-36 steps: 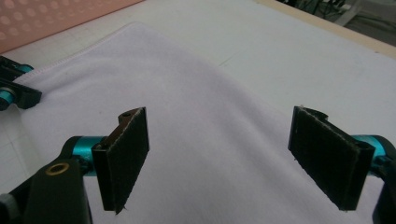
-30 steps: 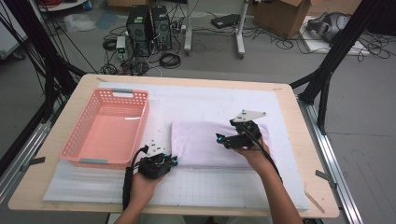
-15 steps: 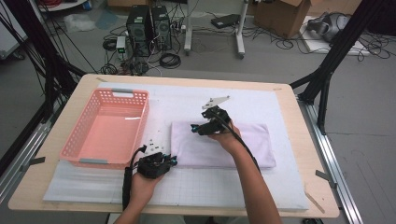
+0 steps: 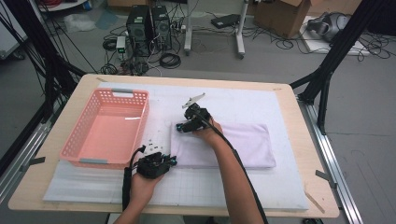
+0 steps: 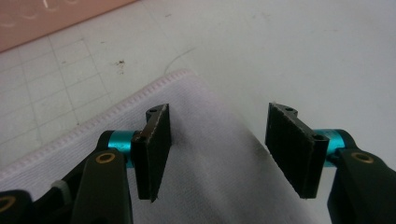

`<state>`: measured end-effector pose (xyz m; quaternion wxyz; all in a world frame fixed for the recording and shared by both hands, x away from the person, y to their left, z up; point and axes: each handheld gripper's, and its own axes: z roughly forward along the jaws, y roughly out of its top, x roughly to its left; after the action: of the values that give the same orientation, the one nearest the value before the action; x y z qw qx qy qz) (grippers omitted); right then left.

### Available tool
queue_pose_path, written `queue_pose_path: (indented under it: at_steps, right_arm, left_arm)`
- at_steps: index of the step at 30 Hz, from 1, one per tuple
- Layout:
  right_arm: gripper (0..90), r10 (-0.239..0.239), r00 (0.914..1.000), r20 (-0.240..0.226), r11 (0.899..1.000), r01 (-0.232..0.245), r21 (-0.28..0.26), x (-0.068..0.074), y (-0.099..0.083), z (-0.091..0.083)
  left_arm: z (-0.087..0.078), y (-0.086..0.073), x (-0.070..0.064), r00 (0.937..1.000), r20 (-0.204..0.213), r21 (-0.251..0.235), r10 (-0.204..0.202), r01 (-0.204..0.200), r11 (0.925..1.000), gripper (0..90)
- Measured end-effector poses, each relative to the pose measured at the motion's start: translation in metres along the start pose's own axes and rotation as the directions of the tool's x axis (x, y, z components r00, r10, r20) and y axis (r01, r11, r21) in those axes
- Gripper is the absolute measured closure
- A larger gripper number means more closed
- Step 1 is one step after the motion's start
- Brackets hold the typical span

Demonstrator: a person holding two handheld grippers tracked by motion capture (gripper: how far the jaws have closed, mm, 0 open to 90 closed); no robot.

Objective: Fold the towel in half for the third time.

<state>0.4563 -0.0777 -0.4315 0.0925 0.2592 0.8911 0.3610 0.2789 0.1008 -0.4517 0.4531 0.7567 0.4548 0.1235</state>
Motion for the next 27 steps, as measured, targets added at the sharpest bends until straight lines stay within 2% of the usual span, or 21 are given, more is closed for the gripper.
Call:
queue_pose_path:
  at_steps: [2, 5, 8, 11, 17, 19, 22, 24, 27]
  right_arm:
    - [44.3, -0.001, 0.9999, -0.011, 1.0, 0.001, 0.002, 0.001, 0.001, 0.004]
    - [51.0, -0.026, 0.9993, -0.027, 0.999, 0.026, 0.025, 0.003, 0.006, 0.009]
    - [68.3, -0.036, 0.9988, -0.033, 0.998, 0.038, 0.056, 0.005, 0.01, 0.009]
    - [79.6, -0.041, 0.9988, -0.028, 0.997, 0.042, 0.059, 0.007, 0.009, 0.008]
    - [82.9, -0.046, 0.9989, 0.002, 0.997, 0.046, 0.061, 0.014, 0.012, 0.007]
    - [82.9, -0.031, 0.9995, -0.008, 0.999, 0.031, 0.036, 0.014, 0.014, 0.003]
    - [82.9, -0.002, 0.9996, -0.028, 0.999, 0.001, -0.044, 0.01, 0.017, -0.008]
    - [82.9, 0.032, 0.998, -0.054, 0.993, -0.038, -0.112, 0.01, 0.02, -0.019]
    - [82.9, 0.027, 0.9971, -0.07, 0.981, -0.04, -0.19, 0.009, 0.024, -0.035]
  left_arm:
    - [0.0, 0.0, 0.001, 1.0, 0.004, 0.001, -0.004, 0.004, 1.0, 79.8]
    - [-0.001, 0.0, 0.002, 1.0, 0.005, 0.006, -0.007, 0.007, 1.0, 80.0]
    - [-0.001, 0.0, 0.002, 1.0, 0.004, 0.006, -0.009, 0.009, 0.9999, 80.1]
    - [-0.001, 0.0, 0.002, 0.9999, 0.004, 0.006, -0.012, 0.012, 0.9999, 80.1]
    - [-0.004, 0.002, 0.001, 1.0, -0.004, -0.004, 0.005, -0.005, 1.0, 80.5]
    - [-0.006, 0.003, 0.0, 1.0, -0.005, -0.011, 0.007, -0.007, 0.9999, 80.6]
    - [-0.019, 0.01, 0.0, 0.9999, -0.008, -0.07, 0.009, -0.009, 0.9975, 80.8]
    - [-0.027, 0.014, 0.001, 0.9998, 0.015, -0.12, 0.015, -0.013, 0.9927, 80.9]
    - [-0.039, 0.022, 0.002, 0.9992, 0.033, -0.157, 0.021, -0.015, 0.9874, 81.0]
